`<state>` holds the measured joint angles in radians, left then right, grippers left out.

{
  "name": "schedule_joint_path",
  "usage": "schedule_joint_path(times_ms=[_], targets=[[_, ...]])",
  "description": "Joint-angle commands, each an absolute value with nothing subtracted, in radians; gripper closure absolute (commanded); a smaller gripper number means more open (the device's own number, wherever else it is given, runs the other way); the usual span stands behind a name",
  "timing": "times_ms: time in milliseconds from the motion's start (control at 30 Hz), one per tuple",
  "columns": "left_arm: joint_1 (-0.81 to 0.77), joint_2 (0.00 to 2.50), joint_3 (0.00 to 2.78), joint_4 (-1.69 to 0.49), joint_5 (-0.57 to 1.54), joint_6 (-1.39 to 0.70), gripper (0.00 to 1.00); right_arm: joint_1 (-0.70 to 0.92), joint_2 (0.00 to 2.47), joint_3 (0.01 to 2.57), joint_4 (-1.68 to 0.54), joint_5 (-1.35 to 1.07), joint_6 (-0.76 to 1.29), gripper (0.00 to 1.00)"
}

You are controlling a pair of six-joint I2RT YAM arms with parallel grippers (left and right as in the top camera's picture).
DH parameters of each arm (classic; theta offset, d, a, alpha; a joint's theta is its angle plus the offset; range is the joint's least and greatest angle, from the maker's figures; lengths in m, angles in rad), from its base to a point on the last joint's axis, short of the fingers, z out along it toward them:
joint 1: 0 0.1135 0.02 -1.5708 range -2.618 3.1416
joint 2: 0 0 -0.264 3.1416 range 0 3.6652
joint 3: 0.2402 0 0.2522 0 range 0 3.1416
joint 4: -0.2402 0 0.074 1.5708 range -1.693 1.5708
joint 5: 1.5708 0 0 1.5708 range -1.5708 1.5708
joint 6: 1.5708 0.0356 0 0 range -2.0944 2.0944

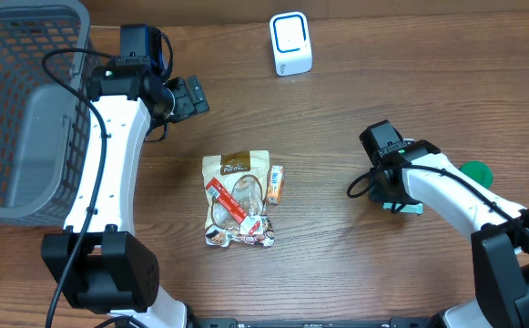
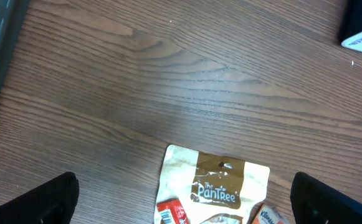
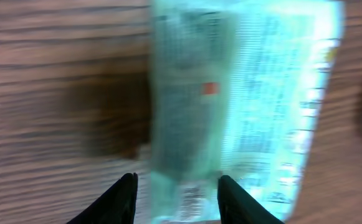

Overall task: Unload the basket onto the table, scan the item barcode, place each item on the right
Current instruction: 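Open the right gripper to release the wipes pack, then raise the right gripper and move it left toward the snack items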

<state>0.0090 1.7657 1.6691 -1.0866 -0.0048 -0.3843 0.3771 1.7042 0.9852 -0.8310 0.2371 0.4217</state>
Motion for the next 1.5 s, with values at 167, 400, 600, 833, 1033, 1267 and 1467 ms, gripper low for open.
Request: schedule_joint_path(times_ms=[167, 400, 600, 833, 1033, 1267, 1467], targets=[[0.013, 1.746, 1.684, -1.088, -0.010, -0.362, 0.00, 0.375, 1.711, 0.986, -0.816, 0.263, 0.414, 0.57], [0.013, 1.746, 1.684, -1.088, -0.010, -0.362, 0.00, 0.371, 1.711, 0.960, -0.817, 0.352, 0.414, 0.57], [0.013, 1.746, 1.684, -1.088, -0.010, -0.362, 0.00, 0.367, 1.711, 0.958, -0.831, 0.465, 0.413, 0.57], [0.013, 1.746, 1.684, -1.088, -0.010, -0.362, 0.00, 0.312, 1.711, 0.958, -0.839, 0.467, 0.363, 0.57], [0.013, 1.746, 1.684, -1.088, -0.010, -0.362, 0.00, 0.293, 1.709, 1.008, -0.859, 0.371, 0.337, 0.57], [0.013, 1.746, 1.684, -1.088, -0.010, -0.362, 0.00, 0.294, 1.708, 1.066, -0.832, 0.102, 0.204, 0.65], [0.013, 1.746, 1.684, -1.088, -0.010, -0.362, 0.00, 0.294, 1.710, 1.044, -0.800, 0.066, 0.204, 0.85]])
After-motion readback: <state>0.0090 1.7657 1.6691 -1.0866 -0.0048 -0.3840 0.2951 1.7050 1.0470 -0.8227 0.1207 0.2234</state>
